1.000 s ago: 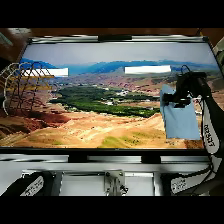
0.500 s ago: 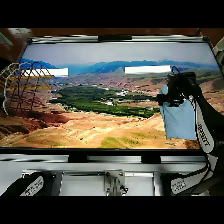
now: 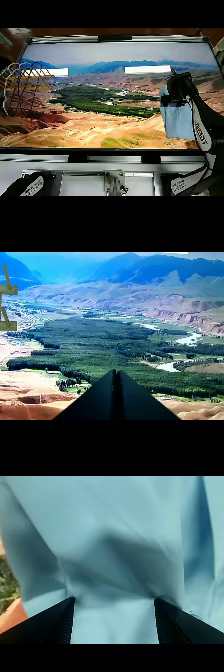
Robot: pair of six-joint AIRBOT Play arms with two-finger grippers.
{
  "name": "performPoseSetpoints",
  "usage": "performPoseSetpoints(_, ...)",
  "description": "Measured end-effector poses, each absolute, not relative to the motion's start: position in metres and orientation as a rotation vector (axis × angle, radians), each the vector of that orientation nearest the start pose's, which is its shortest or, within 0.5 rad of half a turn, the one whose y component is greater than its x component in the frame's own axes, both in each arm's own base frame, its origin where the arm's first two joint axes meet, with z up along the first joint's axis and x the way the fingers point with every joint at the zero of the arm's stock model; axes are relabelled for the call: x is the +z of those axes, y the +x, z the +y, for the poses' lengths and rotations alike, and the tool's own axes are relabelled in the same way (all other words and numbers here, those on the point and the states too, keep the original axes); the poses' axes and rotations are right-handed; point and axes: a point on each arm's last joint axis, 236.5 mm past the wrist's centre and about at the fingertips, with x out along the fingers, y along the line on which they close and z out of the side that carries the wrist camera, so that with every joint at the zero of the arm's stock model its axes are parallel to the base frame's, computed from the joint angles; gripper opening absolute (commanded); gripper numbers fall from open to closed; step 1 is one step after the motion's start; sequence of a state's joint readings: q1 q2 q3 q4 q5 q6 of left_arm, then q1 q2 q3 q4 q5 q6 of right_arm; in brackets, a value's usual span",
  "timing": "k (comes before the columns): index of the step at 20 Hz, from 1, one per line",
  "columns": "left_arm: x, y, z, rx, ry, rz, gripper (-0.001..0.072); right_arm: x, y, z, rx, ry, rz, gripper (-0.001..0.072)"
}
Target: Fold the shirts.
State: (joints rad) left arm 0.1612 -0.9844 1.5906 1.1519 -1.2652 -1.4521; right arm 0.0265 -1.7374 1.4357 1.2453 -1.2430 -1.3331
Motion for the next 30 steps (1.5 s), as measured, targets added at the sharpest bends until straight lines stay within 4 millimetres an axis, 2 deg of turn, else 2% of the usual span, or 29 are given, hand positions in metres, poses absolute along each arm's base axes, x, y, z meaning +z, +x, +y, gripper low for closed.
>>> performPoseSetpoints(3, 0.302, 0.371, -0.034, -0.228, -0.191, 0.61, 0.0027, -0.078, 0.425, -0.082, -0.376, -0.179, 1.503, 0.0615)
performPoseSetpoints(6, 0.302, 0.371, -0.034, -0.231, -0.193, 0.61, 0.0027, -0.079, 0.421, -0.09, -0.386, -0.142, 1.514, 0.0616)
performPoseSetpoints(8, 0.302, 0.371, -0.034, -0.231, -0.193, 0.61, 0.0027, -0.081, 0.42, -0.083, -0.344, -0.107, 1.525, 0.0617)
performPoseSetpoints(12, 0.302, 0.371, -0.034, -0.23, -0.194, 0.607, 0.0027, -0.073, 0.427, -0.044, -0.179, 0.014, 1.499, 0.0617)
performPoseSetpoints(16, 0.303, 0.372, -0.034, -0.23, -0.194, 0.604, 0.0027, -0.038, 0.435, 0.002, -0.014, 0.154, 1.413, 0.0617)
performPoseSetpoints(21, 0.302, 0.372, -0.034, -0.23, -0.194, 0.605, 0.0027, 0.016, 0.424, 0.02, 0.058, 0.2, 1.342, 0.0617)
performPoseSetpoints(24, 0.297, 0.374, -0.034, -0.236, -0.184, 0.623, 0.0026, 0.05, 0.413, 0.016, 0.044, 0.228, 1.292, 0.0617)
performPoseSetpoints(27, 0.274, 0.376, -0.036, -0.254, -0.174, 0.708, 0.0026, 0.079, 0.397, 0.011, 0.018, 0.32, 1.267, 0.0616)
performPoseSetpoints(30, 0.238, 0.374, -0.047, -0.292, -0.111, 0.85, 0.0026, 0.092, 0.378, 0.023, 0.039, 0.353, 1.3, 0.0616)
